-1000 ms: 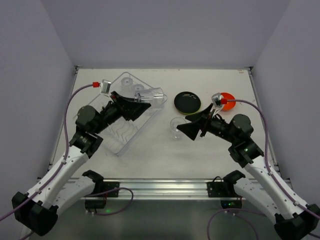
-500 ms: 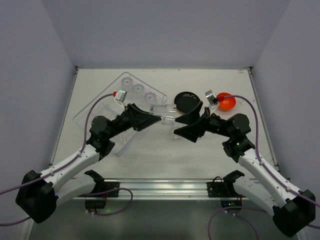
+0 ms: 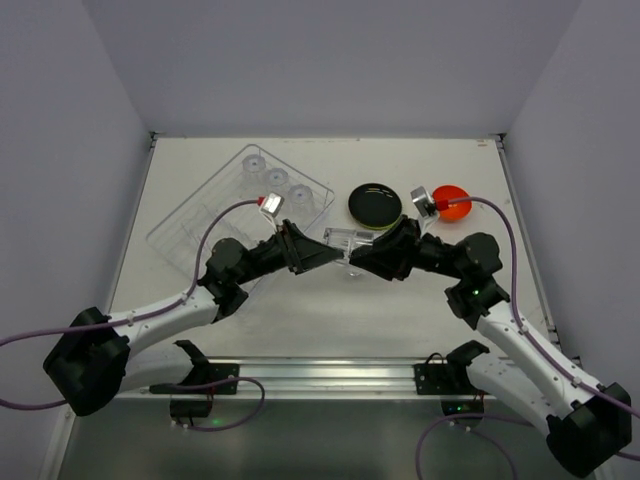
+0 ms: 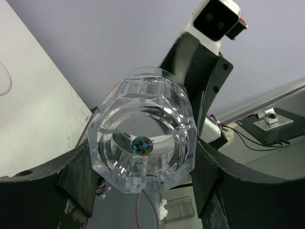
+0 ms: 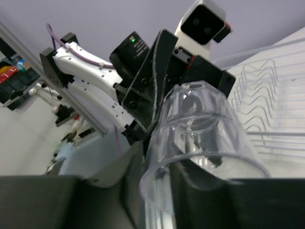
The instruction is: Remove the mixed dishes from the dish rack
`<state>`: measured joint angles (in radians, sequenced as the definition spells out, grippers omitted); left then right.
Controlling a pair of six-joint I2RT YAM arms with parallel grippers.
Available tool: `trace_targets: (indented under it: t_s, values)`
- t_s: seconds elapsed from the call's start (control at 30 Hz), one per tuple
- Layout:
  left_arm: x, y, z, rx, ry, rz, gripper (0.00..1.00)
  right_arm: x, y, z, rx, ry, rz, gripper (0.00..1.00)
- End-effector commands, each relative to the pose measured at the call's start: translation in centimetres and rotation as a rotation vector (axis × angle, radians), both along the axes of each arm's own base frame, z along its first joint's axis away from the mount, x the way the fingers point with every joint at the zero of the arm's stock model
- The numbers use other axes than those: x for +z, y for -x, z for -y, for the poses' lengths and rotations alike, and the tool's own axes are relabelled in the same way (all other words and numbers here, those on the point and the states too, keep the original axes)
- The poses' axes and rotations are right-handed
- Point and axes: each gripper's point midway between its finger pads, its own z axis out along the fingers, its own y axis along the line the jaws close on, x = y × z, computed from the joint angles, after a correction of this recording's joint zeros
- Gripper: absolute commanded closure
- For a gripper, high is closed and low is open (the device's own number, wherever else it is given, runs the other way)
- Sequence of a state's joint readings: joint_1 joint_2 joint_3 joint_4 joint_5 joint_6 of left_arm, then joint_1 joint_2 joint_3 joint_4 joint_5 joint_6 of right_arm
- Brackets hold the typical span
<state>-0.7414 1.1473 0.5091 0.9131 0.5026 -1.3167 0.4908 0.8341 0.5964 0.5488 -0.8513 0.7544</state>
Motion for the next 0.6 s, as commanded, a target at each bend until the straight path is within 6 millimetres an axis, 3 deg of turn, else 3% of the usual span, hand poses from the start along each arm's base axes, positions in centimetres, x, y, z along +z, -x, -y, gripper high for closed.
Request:
trace_targets:
  t_s: [0.0,0.07,0.13,0.17,0.2,0.23,0.27,0.3,0.33,0.37,0.4,0.43,0.47,0.5,0.53,0.57]
  values:
    - [2.6,0.7,0.0,-0.019,0.095,0.067,1.0,0.6,0.7,0.5,-0.006,-0.029,0.084,0.76]
    - [2.6,0.7,0.1,-0.025,0.096,0.078,1.0,0.4,1.0,0.7,-0.021,-0.034,0.086,1.0]
    - [2.2,0.5,0.3,-0.017,0.073,0.093,1.0,0.2,0.6,1.0,-0.059,-0.032,0.07,1.0]
    - [2.1,0.3,0.4,-0.005,0.053,0.119,0.92,0.5,0.7,1.3,-0.081,-0.035,0.089,1.0]
    - [2.1,0.1,0.4,0.008,0.035,0.136,0.79,0.6,0.3,1.6,-0.114,-0.036,0.087,1.0]
    - [0.7,-0.7,0.6,0.039,-0.033,0.096,0.6,0.1,0.1,1.7,-0.138,-0.009,0.08,1.0]
    - [0.6,-1.4,0.7,0.081,-0.089,0.144,0.21,0.0,-0.2,2.0,-0.168,0.004,0.072,1.0]
    - [-1.8,-3.0,0.0,0.172,-0.223,0.067,0.09,-0.6,-0.9,2.8,-0.246,0.038,0.054,1.0]
    - [-1.8,-3.8,-0.6,0.232,-0.277,0.074,0.01,-0.8,-1.3,3.3,-0.29,0.055,0.047,1.0]
    - [-0.8,-4.7,-1.3,0.293,-0.332,0.135,0.0,-1.0,-1.7,3.8,-0.338,0.075,0.038,1.0]
    - [0.0,-5.0,-2.5,0.354,-0.366,0.155,0.0,-2.7,-1.9,4.7,-0.39,0.137,-0.02,1.0]
    - [-2.3,-6.4,-4.8,0.473,-0.512,0.091,0.0,-2.3,-3.4,6.3,-0.521,0.164,-0.008,1.0]
    - [-2.7,-6.9,-6.4,0.536,-0.598,0.109,0.0,-3.0,-4.1,7.4,-0.596,0.208,-0.039,1.0]
    - [-0.8,-6.9,-8.1,0.607,-0.611,0.127,0.0,-5.9,-4.4,9.1,-0.681,0.32,-0.14,1.0]
    - [-2.5,-7.4,-11.1,0.715,-0.743,0.083,0.0,-5.5,-6.0,12.1,-0.875,0.357,-0.167,1.0]
    - [-1.9,-7.0,-12.8,0.759,-0.776,0.106,0.0,-6.2,-6.4,13.8,-0.966,0.41,-0.203,1.0]
